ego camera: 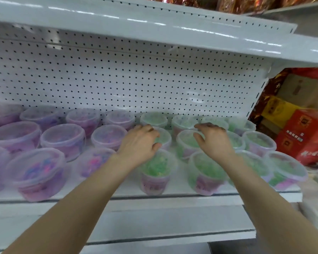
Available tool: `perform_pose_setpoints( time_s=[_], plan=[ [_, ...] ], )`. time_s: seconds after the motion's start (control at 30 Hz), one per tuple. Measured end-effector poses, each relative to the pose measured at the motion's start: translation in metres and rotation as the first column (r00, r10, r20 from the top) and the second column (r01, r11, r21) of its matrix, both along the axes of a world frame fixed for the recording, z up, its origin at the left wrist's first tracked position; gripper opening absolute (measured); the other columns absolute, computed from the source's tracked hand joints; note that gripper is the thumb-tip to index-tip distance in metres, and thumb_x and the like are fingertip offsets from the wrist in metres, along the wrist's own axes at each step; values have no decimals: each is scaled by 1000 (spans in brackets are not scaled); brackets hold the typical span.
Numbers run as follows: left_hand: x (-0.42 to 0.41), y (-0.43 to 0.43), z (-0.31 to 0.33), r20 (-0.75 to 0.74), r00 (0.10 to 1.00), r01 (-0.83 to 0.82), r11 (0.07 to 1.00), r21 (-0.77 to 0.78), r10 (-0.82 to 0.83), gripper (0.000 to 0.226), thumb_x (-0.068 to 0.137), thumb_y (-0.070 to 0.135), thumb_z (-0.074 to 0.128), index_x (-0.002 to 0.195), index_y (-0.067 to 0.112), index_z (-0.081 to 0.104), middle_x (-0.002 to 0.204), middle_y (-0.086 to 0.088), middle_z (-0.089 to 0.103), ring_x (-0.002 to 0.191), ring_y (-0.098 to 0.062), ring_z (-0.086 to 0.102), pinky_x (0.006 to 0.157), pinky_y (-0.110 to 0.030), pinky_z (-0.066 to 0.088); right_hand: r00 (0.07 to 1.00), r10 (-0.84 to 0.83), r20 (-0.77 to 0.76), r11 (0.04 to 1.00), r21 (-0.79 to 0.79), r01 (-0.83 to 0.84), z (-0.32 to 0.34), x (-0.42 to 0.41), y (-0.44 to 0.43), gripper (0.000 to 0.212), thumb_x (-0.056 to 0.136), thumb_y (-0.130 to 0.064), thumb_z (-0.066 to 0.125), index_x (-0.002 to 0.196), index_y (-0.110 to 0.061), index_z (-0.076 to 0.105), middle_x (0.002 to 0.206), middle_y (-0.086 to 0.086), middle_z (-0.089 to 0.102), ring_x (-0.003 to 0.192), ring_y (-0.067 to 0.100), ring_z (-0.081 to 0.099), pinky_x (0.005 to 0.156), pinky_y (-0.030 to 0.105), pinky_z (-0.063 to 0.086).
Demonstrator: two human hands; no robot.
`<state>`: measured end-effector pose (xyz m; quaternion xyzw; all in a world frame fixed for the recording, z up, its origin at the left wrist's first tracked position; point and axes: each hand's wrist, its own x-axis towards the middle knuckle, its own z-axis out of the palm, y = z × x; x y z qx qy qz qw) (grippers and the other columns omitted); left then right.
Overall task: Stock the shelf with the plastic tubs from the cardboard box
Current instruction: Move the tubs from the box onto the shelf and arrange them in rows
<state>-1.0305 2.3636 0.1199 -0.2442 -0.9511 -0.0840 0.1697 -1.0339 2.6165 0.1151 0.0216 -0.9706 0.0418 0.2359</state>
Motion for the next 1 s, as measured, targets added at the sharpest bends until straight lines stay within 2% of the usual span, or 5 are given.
perform_pose_setpoints(
  time_s=[0.17, 0.27, 0.57, 0.77, 1.0],
  plan=[
    [-22, 35, -7, 118, 988, -88, 995, -54, 94, 40, 88, 48, 48, 121, 27, 58, 128, -1, 54, 116, -28, 49, 94, -40, 46, 951, -108, 290, 985, 158, 64, -4, -65, 7, 44, 95, -45, 39, 136, -30, 47, 133, 6, 52, 117, 29, 53, 100, 41, 35],
    [-27, 40, -10, 129, 983, -124, 991, -51, 130, 37, 88, 47, 49, 119, 30, 60, 128, -1, 56, 115, -27, 52, 95, -35, 45, 920, -54, 388, 996, 87, 22, -10, -88, 6, 41, 96, -44, 35, 132, -31, 49, 130, 8, 51, 115, 32, 53, 100, 44, 36],
    [-35, 49, -12, 132, 968, -218, 976, 7, 215, 40, 78, 50, 58, 115, 35, 62, 116, 2, 62, 107, -25, 59, 88, -38, 51, 907, 107, 407, 992, 14, -124, -7, -92, 12, 44, 96, -44, 35, 137, -32, 45, 135, 2, 51, 118, 30, 54, 99, 43, 39],
    [-33, 49, -6, 213, 950, -227, 973, -31, 229, 41, 80, 44, 57, 120, 37, 58, 126, 3, 56, 114, -23, 55, 93, -40, 48, 853, 71, 517, 997, -4, -81, 15, -56, 7, 87, 64, -89, 39, 130, -32, 44, 126, 3, 52, 118, 29, 51, 97, 44, 42],
    [-32, 50, -8, 201, 945, -259, 966, -15, 257, 40, 81, 46, 59, 119, 35, 61, 127, 0, 57, 111, -24, 57, 93, -38, 47, 853, 62, 519, 996, 19, -84, 9, -47, 2, 89, 67, -83, 48, 134, -25, 43, 134, 9, 48, 124, 31, 45, 101, 47, 39]
  ],
)
